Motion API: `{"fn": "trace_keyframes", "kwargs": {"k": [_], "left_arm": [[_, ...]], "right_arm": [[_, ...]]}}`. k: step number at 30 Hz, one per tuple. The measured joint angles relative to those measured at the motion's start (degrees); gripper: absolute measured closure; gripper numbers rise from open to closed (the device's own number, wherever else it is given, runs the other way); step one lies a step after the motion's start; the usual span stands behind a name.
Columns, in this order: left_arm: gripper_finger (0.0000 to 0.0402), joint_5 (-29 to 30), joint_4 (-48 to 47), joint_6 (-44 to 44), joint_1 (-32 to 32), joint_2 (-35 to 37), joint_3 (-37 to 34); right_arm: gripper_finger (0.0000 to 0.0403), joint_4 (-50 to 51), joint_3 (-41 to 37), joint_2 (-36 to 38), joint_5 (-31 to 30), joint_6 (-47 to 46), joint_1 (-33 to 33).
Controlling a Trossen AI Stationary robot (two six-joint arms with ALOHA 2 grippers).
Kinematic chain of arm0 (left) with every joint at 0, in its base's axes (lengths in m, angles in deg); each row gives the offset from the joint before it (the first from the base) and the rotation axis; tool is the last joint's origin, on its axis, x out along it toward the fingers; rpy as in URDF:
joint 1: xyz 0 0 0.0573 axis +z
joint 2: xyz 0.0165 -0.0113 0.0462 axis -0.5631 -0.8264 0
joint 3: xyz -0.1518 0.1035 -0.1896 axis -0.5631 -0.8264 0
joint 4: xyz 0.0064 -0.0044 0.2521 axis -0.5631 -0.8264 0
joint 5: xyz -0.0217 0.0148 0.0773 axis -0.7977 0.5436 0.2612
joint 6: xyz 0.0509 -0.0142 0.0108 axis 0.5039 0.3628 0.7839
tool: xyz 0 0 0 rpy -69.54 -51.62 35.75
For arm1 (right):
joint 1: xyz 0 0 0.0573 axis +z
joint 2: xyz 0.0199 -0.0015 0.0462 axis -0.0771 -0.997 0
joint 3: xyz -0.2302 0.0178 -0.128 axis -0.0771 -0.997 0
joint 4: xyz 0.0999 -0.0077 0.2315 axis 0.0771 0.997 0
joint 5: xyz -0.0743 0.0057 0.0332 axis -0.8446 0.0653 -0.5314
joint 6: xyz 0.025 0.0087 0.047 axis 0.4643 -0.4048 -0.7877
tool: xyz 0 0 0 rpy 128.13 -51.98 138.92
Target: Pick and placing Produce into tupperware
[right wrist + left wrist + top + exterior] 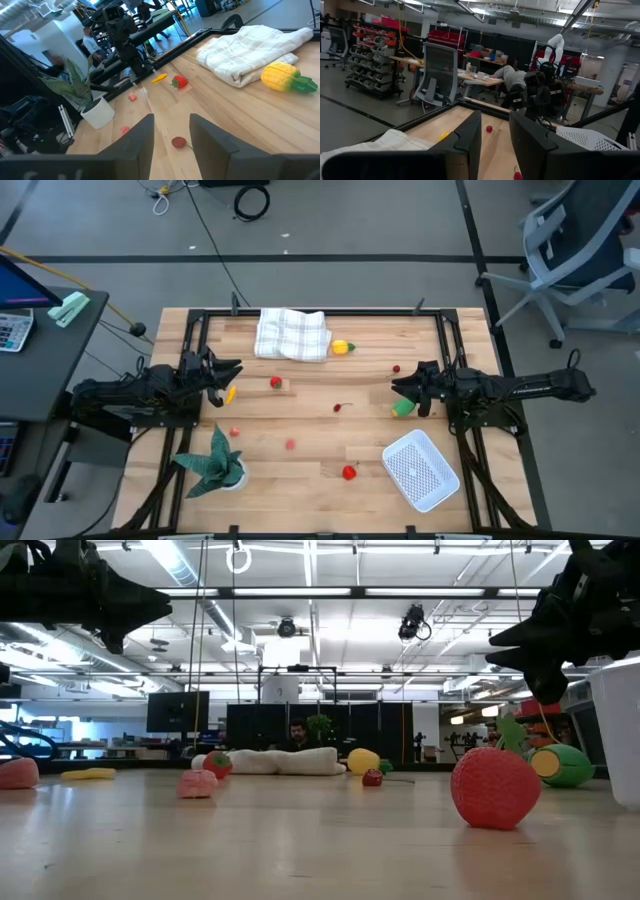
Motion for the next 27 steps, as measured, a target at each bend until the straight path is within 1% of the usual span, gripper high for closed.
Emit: {"fn": "trace_keyframes", "kwargs": {"k": [21, 27], "left_arm": [[0.0294, 0.01, 0.02, 0.09, 0.01, 0.01, -0.01], [0.0294, 0.03, 1.62, 0.04, 0.51, 0.00, 0.01]], "right_arm": [[0.0270, 0.00, 0.00, -0.02, 0.00, -0.01, 0.00], [0.0270, 0.01, 0.00, -0.02, 0.00, 0.01, 0.01]]}}
